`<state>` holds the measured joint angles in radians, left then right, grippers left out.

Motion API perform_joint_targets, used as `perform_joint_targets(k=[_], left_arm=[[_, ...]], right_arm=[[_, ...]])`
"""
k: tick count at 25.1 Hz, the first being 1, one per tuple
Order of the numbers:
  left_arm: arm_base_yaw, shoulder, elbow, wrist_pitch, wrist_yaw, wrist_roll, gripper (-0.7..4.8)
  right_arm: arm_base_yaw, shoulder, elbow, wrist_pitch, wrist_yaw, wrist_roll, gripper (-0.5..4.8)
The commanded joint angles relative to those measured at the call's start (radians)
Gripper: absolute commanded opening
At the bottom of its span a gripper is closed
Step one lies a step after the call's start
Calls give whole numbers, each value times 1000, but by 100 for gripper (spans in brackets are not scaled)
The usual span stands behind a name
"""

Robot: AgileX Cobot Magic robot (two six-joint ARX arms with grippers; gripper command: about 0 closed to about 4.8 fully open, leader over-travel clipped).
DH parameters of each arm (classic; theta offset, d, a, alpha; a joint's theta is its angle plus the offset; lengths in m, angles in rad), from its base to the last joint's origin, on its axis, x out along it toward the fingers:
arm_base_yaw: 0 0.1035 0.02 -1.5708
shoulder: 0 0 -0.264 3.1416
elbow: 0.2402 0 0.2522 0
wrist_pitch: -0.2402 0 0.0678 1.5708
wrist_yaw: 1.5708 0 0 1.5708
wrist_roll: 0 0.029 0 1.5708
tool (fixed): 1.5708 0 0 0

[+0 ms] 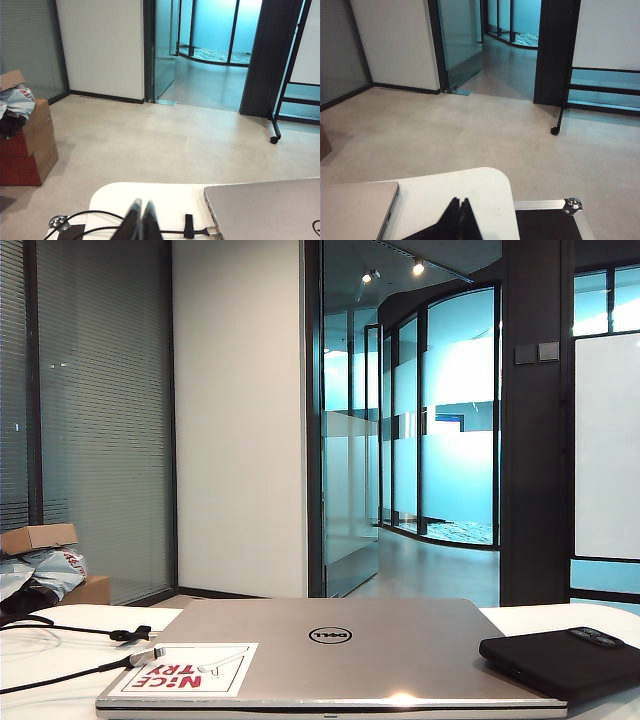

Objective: Pick up the charging cable and the phone, plug the charging cable into the charging port on the phone, and finally place them back on the table.

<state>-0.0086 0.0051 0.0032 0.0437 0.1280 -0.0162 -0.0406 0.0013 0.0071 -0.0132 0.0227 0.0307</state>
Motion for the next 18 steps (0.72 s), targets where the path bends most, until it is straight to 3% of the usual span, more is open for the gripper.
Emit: perform_joint_targets(k=[1,7,12,18], left_arm=[[1,1,0,8,2,2,-6],[1,1,0,9,2,-2,-6],[1,1,37,34,2,-115,-6],[1,1,108,60,2,-115,-6]], right_arm=[[1,-2,-3,26,0,6,-1],[1,-2,5,39,1,6,-1],[0,10,187,-86,5,44,-2],[1,123,356,-87,3,44,-2]])
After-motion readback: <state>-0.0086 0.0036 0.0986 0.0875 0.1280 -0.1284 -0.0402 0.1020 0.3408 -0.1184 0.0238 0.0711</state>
